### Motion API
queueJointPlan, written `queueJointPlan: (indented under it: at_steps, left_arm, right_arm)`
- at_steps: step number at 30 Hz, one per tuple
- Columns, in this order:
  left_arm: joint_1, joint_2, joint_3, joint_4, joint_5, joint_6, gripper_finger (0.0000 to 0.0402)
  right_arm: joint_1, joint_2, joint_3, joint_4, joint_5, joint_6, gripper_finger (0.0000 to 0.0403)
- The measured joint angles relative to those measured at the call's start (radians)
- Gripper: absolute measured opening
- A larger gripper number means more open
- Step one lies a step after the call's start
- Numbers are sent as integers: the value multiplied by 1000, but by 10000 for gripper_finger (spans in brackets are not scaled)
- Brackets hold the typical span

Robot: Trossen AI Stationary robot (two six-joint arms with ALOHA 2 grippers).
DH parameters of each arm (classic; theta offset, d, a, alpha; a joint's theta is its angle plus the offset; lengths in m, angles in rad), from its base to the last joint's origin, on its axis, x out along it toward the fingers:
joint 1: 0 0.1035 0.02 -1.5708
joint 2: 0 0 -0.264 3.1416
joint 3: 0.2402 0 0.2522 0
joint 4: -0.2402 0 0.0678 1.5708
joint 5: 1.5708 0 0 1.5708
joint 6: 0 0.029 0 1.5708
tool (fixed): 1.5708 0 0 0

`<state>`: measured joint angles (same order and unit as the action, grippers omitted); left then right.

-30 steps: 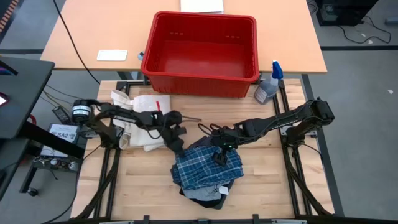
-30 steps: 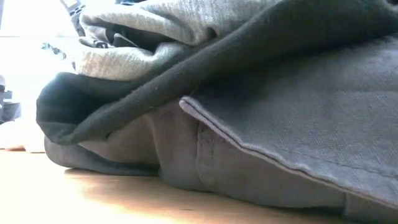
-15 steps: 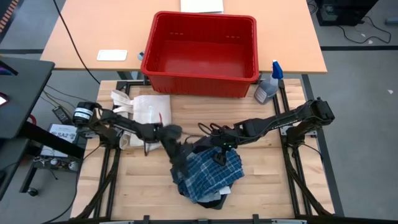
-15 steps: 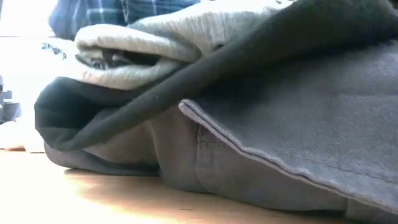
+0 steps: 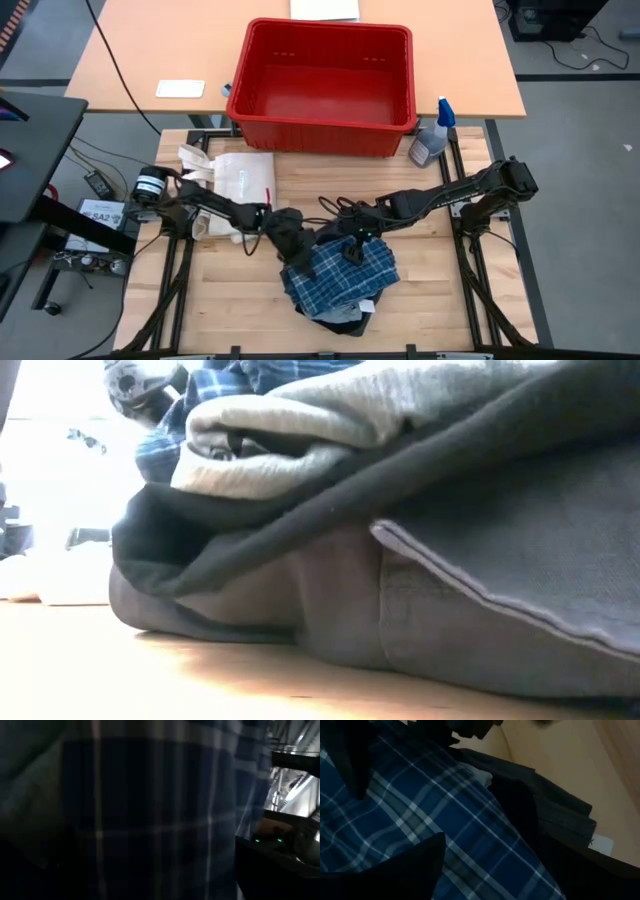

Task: Sort clothes
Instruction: Adjust the blue pants on top of the stacked clothes

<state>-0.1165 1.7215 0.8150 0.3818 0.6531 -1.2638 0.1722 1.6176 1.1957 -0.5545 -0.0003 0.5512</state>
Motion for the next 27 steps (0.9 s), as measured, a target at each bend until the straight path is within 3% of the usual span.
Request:
queueJointPlan:
  at_steps: [5,13,16,20,27]
  left_arm:
    - [-5,28,0,15,14,4,259]
    - [2,10,0,17,12,132,31]
    - [2,5,-1,21,6,172,29]
    - [1,5,-1,25,15,196,55]
    - [-9,-9,-1,24,86,263,38]
  right_arm:
    - [-2,0,0,-3,-16,-13,347]
    - [-3,-31,16,-81,-69,18,347]
    - [-4,-58,67,-140,-72,28,347]
    - [-27,-69,153,-186,-96,11,347]
    - [-120,-65,195,-160,-288,1,347]
